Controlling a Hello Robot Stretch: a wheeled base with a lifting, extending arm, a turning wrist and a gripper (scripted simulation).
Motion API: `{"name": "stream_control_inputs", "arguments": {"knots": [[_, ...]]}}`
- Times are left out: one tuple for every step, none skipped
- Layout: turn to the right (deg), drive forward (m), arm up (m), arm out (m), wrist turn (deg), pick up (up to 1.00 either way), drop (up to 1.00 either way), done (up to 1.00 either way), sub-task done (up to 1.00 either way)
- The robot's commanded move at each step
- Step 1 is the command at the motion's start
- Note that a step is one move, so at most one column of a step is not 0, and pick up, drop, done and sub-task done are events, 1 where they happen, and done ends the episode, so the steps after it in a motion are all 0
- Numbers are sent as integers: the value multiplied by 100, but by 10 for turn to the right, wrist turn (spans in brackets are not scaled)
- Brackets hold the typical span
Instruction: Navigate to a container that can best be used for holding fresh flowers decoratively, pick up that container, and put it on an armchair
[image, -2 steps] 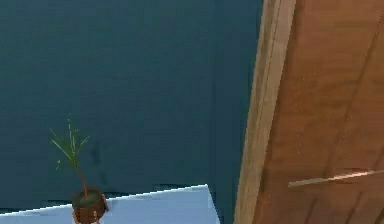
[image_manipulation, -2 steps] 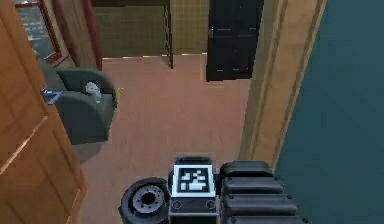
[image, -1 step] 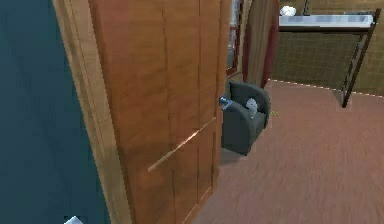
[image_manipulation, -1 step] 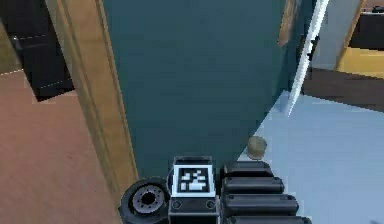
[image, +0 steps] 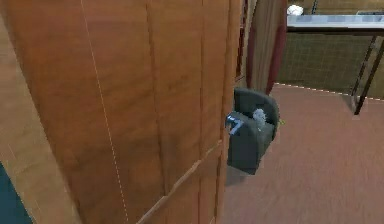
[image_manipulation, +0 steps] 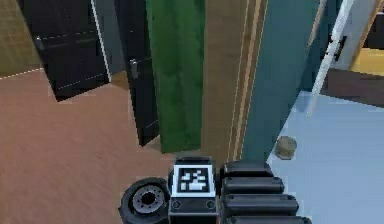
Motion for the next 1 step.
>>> {"name": "stream_control_inputs", "arguments": {"knots": [[330,0,0,0,0,0,0,0,0]]}}
